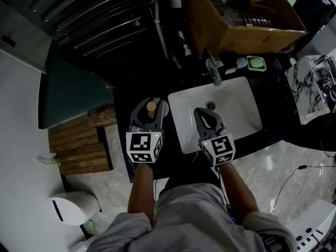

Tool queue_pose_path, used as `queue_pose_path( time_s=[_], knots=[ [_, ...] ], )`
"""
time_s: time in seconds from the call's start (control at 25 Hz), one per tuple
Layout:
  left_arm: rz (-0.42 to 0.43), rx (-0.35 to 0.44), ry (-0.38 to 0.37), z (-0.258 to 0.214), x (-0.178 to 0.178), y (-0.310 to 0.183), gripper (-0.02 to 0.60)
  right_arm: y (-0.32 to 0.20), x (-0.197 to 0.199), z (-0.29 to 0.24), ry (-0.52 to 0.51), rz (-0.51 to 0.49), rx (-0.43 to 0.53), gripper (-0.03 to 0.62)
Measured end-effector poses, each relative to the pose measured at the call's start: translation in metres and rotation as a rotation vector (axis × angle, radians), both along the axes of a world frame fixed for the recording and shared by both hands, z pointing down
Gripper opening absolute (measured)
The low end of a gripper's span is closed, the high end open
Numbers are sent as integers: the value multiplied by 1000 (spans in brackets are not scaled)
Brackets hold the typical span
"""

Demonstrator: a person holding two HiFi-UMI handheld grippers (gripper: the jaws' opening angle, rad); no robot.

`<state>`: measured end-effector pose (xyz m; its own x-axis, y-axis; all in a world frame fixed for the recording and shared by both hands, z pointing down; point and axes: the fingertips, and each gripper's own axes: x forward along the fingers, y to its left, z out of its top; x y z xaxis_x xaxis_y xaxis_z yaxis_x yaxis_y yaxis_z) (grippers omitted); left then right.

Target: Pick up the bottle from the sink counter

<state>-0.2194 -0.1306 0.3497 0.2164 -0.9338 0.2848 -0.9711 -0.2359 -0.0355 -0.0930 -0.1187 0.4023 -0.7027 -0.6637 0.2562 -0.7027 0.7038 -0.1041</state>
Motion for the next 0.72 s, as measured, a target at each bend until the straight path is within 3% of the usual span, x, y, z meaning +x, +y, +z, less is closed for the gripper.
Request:
queue_pose_path(
  time_s=[0.44, 0.72],
  knots=[
    [8, 15, 14, -15, 18, 48, 126, 32, 20, -42, 3, 37, 78, 9],
    [-41, 22, -11, -19, 39, 70, 125, 45, 40, -51, 0, -18, 95, 9]
  ],
)
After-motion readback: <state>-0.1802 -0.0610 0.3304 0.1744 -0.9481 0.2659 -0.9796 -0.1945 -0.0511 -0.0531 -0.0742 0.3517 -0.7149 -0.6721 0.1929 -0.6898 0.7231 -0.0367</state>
